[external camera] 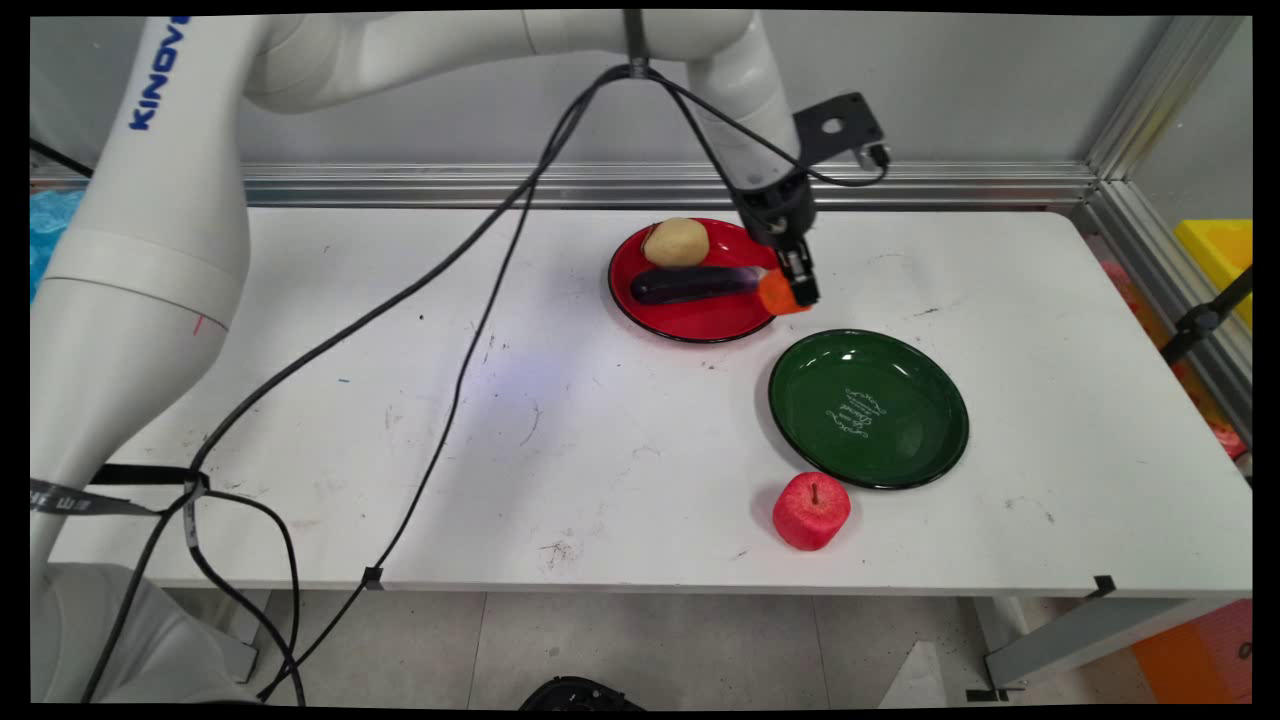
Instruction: Place the picked object on the red plate
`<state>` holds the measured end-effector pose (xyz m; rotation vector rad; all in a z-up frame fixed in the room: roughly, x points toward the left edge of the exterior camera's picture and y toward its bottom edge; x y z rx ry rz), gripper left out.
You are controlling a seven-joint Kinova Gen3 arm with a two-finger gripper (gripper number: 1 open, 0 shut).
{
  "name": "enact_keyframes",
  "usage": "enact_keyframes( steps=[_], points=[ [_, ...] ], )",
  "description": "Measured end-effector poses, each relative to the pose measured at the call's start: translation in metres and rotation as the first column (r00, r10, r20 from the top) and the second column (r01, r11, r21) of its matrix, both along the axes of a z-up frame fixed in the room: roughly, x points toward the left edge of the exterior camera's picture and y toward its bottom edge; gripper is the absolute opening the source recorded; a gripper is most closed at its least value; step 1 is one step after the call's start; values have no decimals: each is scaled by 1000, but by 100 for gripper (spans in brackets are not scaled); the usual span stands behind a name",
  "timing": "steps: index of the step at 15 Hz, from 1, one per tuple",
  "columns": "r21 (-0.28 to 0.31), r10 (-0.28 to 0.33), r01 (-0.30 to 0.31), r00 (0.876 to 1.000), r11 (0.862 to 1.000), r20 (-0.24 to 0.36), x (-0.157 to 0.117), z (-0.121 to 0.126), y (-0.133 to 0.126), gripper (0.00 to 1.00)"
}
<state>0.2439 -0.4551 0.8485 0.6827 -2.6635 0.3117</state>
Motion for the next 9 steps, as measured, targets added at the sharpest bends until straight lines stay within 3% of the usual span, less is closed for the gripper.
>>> enact_keyframes(
  steps=[9],
  points=[
    [43,-5,3,999,999,52,54,-5,4,0]
  ],
)
